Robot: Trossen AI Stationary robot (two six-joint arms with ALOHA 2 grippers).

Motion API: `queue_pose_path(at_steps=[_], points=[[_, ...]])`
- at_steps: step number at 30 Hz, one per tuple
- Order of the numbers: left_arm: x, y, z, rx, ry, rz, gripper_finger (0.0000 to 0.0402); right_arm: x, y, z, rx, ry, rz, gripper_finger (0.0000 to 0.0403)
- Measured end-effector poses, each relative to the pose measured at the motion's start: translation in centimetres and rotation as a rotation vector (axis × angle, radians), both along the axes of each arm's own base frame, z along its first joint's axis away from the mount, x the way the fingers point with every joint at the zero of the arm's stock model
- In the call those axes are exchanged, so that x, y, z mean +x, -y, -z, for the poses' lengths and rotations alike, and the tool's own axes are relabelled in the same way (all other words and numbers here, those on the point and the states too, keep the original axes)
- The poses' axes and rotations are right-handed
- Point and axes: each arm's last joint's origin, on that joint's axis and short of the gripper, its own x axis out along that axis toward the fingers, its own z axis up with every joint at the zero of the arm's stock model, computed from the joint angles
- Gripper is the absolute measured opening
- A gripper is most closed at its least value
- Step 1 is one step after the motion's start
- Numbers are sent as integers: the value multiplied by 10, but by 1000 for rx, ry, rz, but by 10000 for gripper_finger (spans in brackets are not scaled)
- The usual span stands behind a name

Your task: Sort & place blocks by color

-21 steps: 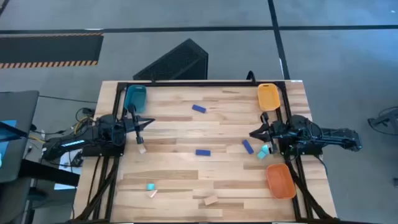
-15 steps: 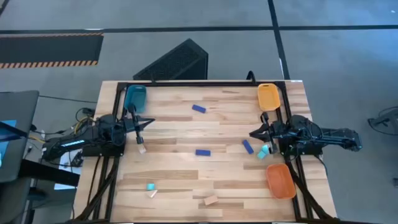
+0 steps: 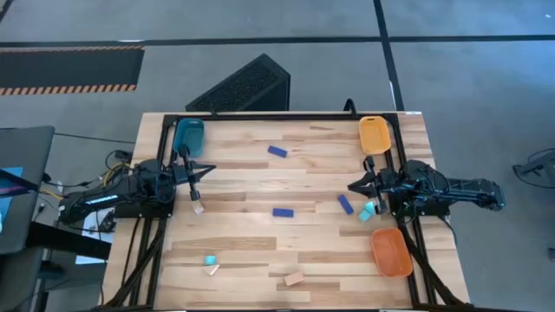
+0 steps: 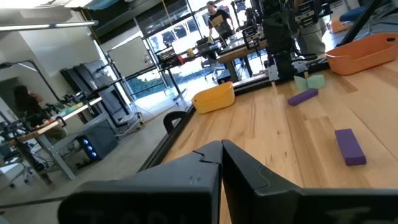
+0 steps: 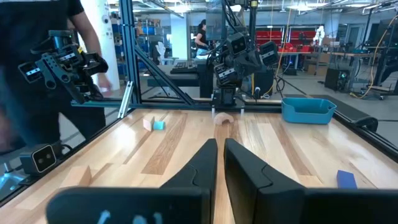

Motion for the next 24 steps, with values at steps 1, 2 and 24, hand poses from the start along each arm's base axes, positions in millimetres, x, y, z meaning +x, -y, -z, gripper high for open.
queue_pose_path(at_steps=[1, 2, 24], points=[[0, 0, 0, 0, 0, 0, 0, 0, 0, 0, 0, 0, 0, 56], [0, 0, 0, 0, 0, 0, 0, 0, 0, 0, 0, -1, 0, 56], [-1, -4, -3, 98, -7, -135, 0, 0, 0, 0, 0, 0, 0, 56]])
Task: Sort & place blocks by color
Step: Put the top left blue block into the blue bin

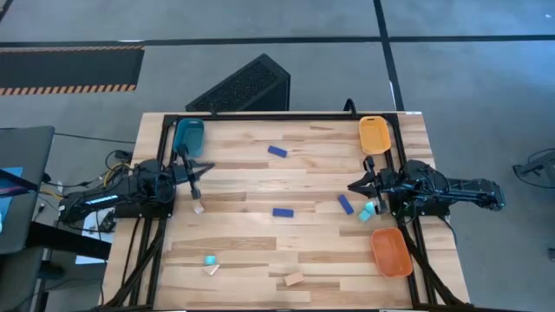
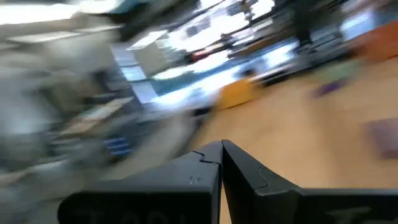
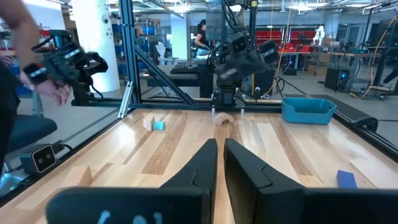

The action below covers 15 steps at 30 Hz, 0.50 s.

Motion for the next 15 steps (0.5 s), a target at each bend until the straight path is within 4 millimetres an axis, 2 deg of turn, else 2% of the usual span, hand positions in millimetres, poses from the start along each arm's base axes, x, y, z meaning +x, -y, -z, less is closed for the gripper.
queue_pose_path(at_steps=[7, 11, 15], points=[[-7, -9, -3, 140, -68, -395, 0, 0, 0, 0, 0, 0, 0, 56], [-8, -10, -3, 136, -72, -460, 0, 0, 0, 0, 0, 0, 0, 56], [-7, -9, -3, 214, -111, -393, 0, 0, 1, 0, -18, 2, 13, 56]])
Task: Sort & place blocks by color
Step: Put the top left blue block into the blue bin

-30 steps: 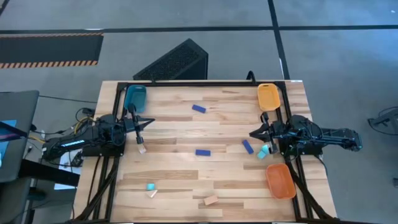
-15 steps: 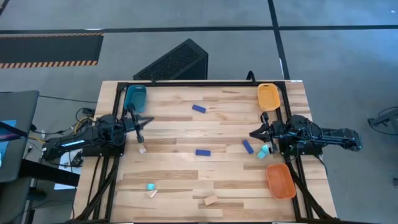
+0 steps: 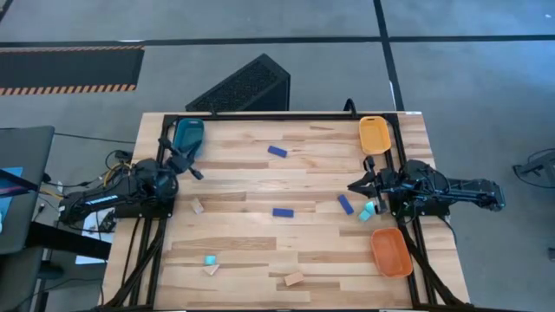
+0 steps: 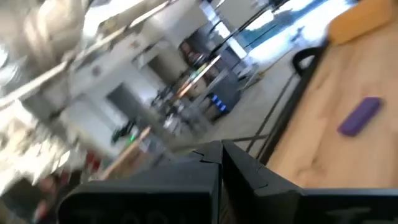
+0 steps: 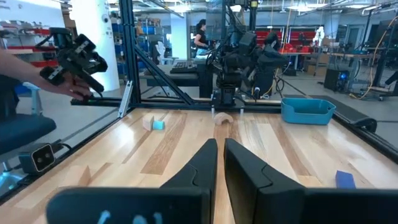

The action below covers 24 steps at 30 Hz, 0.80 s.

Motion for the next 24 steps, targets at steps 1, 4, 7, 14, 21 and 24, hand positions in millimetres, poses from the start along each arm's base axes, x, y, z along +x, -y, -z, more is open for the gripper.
queue_pose_path(at_steps=[1, 4, 7, 14, 21, 24], points=[[1, 1, 0, 17, -14, 38, 0, 0, 0, 0, -14, 2, 6, 56], [3, 3, 1, 32, -35, 129, 0, 0, 2, 0, -69, 13, 27, 56], [3, 3, -1, 13, 5, 156, 0, 0, 5, -4, -77, 53, 80, 56], [-1, 5, -23, -388, 630, 284, 0, -10, 15, -35, 396, 398, 259, 56], [-1, 2, -19, -625, 836, 217, 0, -13, 29, -32, 978, 595, 558, 56], [0, 4, -18, -719, 861, 290, 0, -9, 26, -35, 1088, 589, 415, 56]])
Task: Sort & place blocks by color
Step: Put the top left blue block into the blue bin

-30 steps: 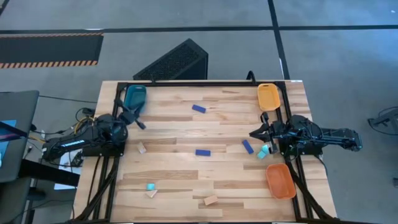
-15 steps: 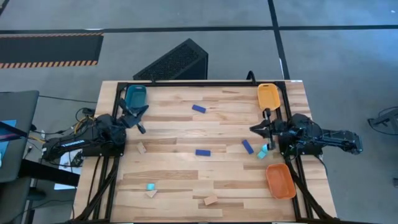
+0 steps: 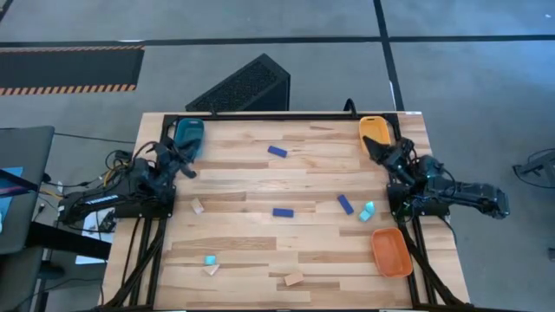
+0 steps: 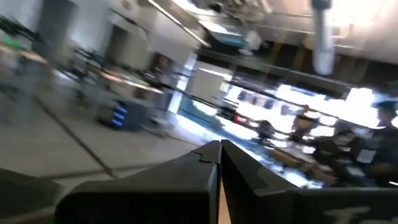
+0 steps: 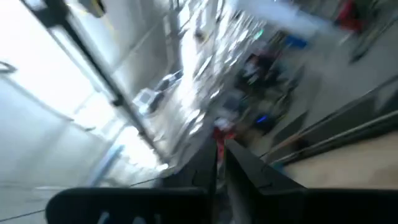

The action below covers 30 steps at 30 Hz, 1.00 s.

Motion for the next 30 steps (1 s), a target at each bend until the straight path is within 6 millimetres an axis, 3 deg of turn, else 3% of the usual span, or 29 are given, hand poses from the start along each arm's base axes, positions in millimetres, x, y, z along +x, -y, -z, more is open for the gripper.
queue_pose_path(at_steps=[5, 10, 17, 23, 30], points=[[6, 6, 9, -48, -71, 255, 0, 14, -9, -23, -31, 5, -115, 56], [10, 4, 14, -134, -90, 269, 8, 44, -17, -69, -152, -196, -63, 56], [24, -1, 15, -170, -102, 233, 97, 74, -12, -108, -270, -533, 51, 56], [47, -7, 4, -246, -125, 217, 172, 67, 8, -125, -184, -705, 112, 61], [84, -21, -12, -243, -296, 146, 179, 50, 20, -136, -84, -877, 92, 104]])
